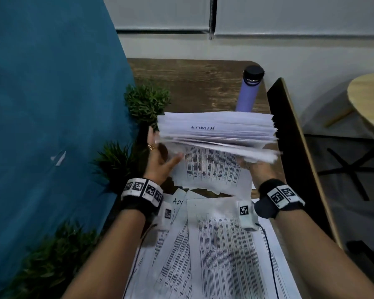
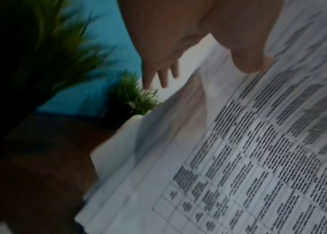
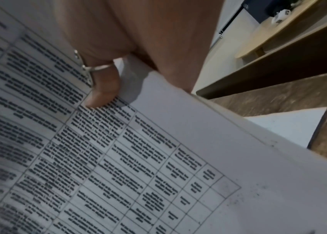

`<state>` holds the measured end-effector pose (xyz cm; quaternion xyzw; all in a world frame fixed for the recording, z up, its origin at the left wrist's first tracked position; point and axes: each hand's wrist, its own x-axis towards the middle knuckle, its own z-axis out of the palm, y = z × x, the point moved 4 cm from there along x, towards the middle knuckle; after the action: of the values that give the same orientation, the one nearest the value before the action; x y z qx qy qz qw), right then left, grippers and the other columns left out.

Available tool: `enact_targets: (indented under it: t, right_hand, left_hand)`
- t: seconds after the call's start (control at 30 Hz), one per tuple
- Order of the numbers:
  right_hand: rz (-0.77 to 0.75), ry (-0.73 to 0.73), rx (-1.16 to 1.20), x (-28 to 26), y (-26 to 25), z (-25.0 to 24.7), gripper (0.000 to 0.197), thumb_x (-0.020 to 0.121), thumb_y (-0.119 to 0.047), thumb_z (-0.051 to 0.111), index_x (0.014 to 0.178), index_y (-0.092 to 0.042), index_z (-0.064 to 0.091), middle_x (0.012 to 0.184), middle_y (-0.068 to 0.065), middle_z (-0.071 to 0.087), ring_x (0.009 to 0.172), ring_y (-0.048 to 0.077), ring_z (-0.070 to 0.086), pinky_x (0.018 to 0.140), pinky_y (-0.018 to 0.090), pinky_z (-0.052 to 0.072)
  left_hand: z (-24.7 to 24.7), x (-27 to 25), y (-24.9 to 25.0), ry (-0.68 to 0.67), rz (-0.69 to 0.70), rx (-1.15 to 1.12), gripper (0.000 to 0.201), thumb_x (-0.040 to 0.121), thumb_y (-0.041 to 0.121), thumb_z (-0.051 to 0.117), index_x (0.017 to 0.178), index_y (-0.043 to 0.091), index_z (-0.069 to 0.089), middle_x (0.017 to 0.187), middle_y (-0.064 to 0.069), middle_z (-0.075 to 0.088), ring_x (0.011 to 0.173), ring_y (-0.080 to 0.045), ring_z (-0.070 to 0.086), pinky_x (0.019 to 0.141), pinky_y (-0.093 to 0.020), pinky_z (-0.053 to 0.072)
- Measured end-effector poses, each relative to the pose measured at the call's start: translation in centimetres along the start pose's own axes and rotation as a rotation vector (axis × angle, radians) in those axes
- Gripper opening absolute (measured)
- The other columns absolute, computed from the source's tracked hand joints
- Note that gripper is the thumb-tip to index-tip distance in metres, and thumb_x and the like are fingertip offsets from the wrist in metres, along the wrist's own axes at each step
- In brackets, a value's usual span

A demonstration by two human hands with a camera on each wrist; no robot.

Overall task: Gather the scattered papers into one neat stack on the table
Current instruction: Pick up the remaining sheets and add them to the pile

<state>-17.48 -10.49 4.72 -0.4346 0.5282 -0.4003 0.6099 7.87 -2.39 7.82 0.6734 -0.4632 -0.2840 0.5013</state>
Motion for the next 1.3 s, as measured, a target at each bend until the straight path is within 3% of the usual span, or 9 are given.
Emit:
enact_targets:
  t: [0.1,0.23,0.37,0.63,0.77,0.87,0.97,1.13,1.3]
  right_hand:
    - [-0.079,0.015,-0.017,-0.2,-0.8,0.9,0.022,0.079,0.007,0.063,0.076,-0.014,0.058,0.068,-0.005,0.066,0.072,0.013,0.062,0.08,0.035,0.046]
    - [-0.193,0.015,0.023,-0.8,-3.2,0.1,0.018,0.08,0.007,0.062,0.085,-0.009,0.057,0.068,-0.016,0.067,0.064,-0.009,0.062,0.081,0.02,0.05]
    - [-0.225,-0.072,-0.022,-0.7,-3.7,-0.9,0.041,0.075,0.006,0.067,0.11,-0.012,0.057,0.095,-0.007,0.071,0.085,0.0,0.068,0.082,0.022,0.055]
    - [-0.317,0.069,-0.04,-1.2,-4.0,0.4,0.028,0.087,0.001,0.058,0.113,-0.005,0.053,0.105,0.0,0.062,0.086,-0.003,0.061,0.074,0.005,0.05]
    - [-0.395,0.092,0.02,-1.7,-5.7,0.6,0.032,0.082,0.002,0.063,0.108,-0.013,0.051,0.104,-0.001,0.064,0.088,-0.001,0.064,0.08,0.015,0.052]
    - [-0.398,-0.007,0.079,-1.4,-6.0,0.9,0.045,0.077,-0.005,0.066,0.116,-0.013,0.046,0.105,-0.003,0.062,0.09,-0.001,0.065,0.076,0.015,0.051]
    - [-0.378,0.017,0.052,-1.1,-5.5,1.1,0.038,0.085,-0.001,0.06,0.117,-0.017,0.045,0.102,-0.005,0.061,0.088,-0.002,0.064,0.081,0.017,0.05]
    - [-0.359,0.01,0.106,-0.7,-5.7,0.1,0.056,0.074,-0.013,0.074,0.123,-0.004,0.049,0.102,0.003,0.065,0.091,0.008,0.066,0.08,0.026,0.053]
    - [-0.404,0.055,0.172,-1.7,-7.3,0.6,0.077,0.054,-0.047,0.083,0.114,-0.018,0.045,0.102,-0.006,0.057,0.084,-0.003,0.063,0.075,0.019,0.051]
  left_hand:
    - [2.1,0.1,0.2,-0.02,-0.051,0.122,0.037,0.091,0.006,0.053,0.125,-0.008,0.048,0.126,-0.018,0.053,0.118,-0.014,0.055,0.111,-0.026,0.03]
    - [1.8,0.8,1.3,0.186,0.083,-0.099,0.025,0.088,0.016,0.06,0.101,-0.005,0.059,0.08,-0.006,0.061,0.068,0.007,0.055,0.067,-0.024,0.048]
    - [1.8,0.4,1.0,0.054,0.109,-0.26,0.046,0.083,0.024,0.063,0.123,0.011,0.045,0.114,0.001,0.061,0.105,0.002,0.059,0.093,-0.017,0.048]
    - [2.4,0.5,2.3,0.222,0.26,0.0,0.039,0.089,0.027,0.042,0.099,-0.007,0.056,0.084,-0.008,0.058,0.071,0.0,0.056,0.069,-0.028,0.048]
    - [1.9,-0.1,5.4,0.223,0.328,-0.16,0.022,0.089,0.031,0.053,0.109,0.039,0.051,0.091,0.009,0.061,0.082,0.008,0.061,0.074,-0.02,0.054]
    - [2.3,0.6,5.3,0.18,0.287,-0.229,0.053,0.081,0.039,0.064,0.123,0.013,0.046,0.111,-0.004,0.064,0.103,-0.008,0.063,0.088,-0.029,0.054]
    - [2.5,1.2,4.4,0.22,0.231,-0.089,0.059,0.081,0.041,0.057,0.116,-0.006,0.051,0.105,-0.008,0.066,0.095,-0.013,0.065,0.079,-0.012,0.052]
    - [1.8,1.7,3.1,0.133,0.123,-0.182,0.023,0.084,0.015,0.066,0.105,0.022,0.06,0.11,-0.007,0.066,0.092,0.0,0.065,0.085,-0.02,0.054]
    - [2.0,2.1,1.2,0.129,0.013,-0.182,0.033,0.091,0.008,0.054,0.121,-0.004,0.05,0.117,-0.017,0.062,0.109,-0.027,0.06,0.096,-0.041,0.05]
